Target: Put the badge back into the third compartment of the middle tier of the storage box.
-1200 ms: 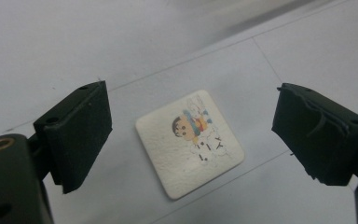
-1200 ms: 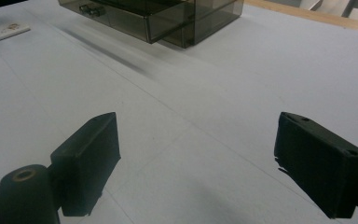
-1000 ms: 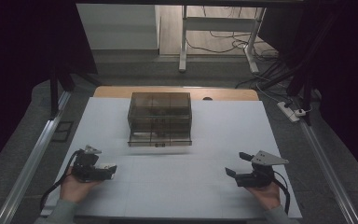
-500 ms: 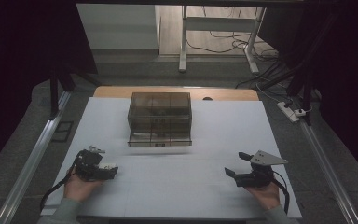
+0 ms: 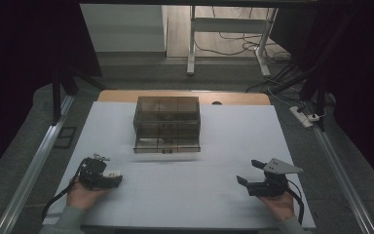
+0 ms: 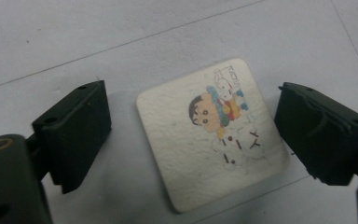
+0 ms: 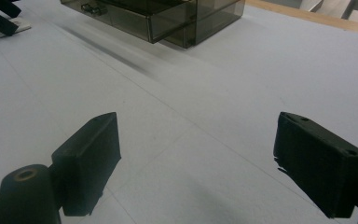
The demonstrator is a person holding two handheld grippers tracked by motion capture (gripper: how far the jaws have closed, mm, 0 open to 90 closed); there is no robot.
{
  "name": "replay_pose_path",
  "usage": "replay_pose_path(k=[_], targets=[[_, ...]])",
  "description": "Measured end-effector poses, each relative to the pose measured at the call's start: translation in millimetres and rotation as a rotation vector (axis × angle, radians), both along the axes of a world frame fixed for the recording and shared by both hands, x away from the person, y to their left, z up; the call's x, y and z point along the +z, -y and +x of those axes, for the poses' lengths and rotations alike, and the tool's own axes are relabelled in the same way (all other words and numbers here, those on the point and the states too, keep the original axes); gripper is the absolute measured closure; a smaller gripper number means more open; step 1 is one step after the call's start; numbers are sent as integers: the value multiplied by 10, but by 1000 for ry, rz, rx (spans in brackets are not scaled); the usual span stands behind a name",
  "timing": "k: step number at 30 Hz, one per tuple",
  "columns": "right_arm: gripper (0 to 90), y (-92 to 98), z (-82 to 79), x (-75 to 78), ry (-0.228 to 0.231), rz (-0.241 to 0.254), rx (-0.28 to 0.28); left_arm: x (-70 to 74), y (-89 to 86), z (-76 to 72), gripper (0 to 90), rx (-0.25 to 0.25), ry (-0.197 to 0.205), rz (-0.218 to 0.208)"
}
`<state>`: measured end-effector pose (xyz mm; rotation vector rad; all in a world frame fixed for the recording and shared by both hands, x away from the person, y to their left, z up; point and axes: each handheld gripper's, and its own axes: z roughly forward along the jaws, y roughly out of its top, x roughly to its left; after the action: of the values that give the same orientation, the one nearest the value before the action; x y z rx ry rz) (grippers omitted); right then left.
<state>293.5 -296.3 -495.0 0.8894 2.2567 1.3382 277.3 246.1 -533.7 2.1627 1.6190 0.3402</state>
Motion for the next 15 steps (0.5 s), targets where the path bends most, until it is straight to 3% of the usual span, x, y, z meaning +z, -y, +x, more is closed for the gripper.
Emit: replay_pose_path(k=[10,15], targets=[[141,13,-11,12,3,-6,-15,40,-58,-10,326,-28,0,0],[142,13,-8,10,0,-8,-14,41,-64,-7,329,-35,-1,-1]])
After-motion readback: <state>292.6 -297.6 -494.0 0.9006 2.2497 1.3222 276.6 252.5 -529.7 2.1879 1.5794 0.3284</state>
